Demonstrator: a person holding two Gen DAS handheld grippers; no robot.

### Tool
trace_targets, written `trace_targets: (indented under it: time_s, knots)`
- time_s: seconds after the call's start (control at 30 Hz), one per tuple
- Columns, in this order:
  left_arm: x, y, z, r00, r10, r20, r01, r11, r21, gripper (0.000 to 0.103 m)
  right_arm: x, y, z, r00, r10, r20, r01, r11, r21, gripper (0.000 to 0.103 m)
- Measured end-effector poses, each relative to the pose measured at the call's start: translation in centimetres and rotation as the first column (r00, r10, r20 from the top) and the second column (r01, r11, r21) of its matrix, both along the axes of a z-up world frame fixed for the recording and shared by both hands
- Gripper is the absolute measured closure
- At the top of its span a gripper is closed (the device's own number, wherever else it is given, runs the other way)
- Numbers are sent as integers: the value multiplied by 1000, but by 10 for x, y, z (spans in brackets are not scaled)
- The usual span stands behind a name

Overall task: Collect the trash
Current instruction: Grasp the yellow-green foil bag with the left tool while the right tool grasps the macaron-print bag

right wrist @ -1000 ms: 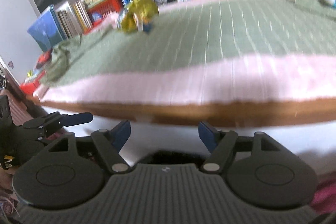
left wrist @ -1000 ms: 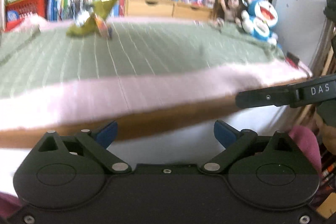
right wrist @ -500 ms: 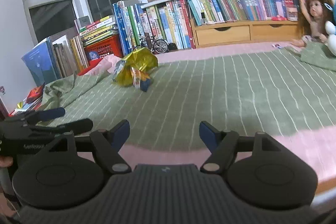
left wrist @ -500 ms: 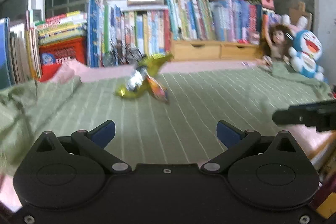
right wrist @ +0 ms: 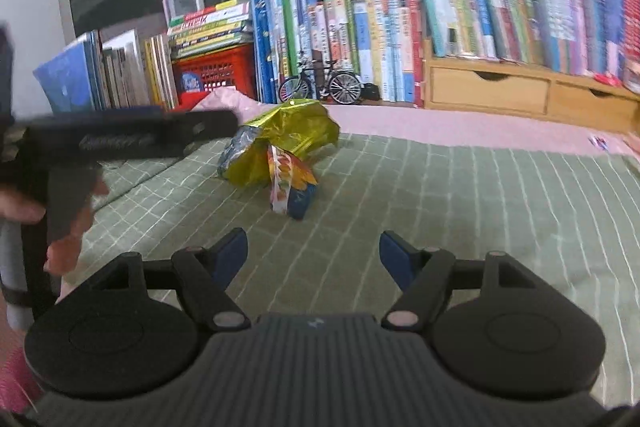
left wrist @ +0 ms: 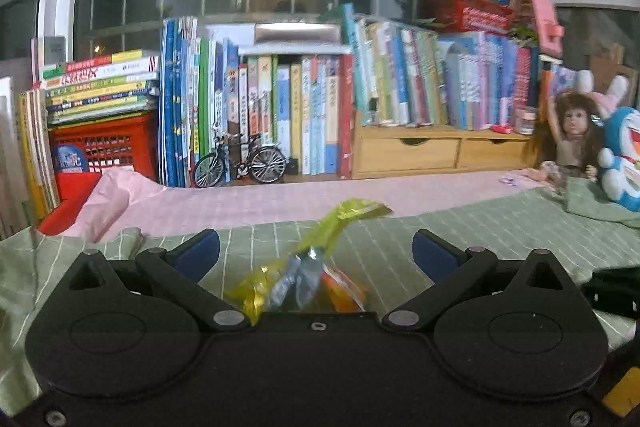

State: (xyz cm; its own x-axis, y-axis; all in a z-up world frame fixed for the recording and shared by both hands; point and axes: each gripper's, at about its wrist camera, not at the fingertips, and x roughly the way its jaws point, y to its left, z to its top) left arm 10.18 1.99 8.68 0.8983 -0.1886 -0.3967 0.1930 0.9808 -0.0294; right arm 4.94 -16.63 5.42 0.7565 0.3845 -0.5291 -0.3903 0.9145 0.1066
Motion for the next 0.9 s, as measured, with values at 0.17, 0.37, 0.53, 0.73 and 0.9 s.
trace_targets:
  time_s: [0.17,0.37,0.53,0.73,0.9]
  knots:
    - [51,-1,-7,998,-12,-58,10,999,-36,2,31,29,-9,999,35,4,-35,999,-36,21]
    - [92,-5,-22,985,-53,-165,46,998,-49,21,65,47,-23,998,55,-33,-55,998,1,24]
    - [114,-9,-35,977,-23,-212,19,1000,-24,42,88,59,-35,998,32,-51,-32,999,-2,27]
    - [123,-5,-42,968,-10,-252,-5,998,-56,84,107,66,-45,997,13,-82,-12,1000,17,52]
    - [115,-3,-37,977,-1,-211,-7,999,-36,87,105,63,-46,996,10,-93,-9,1000,12,65]
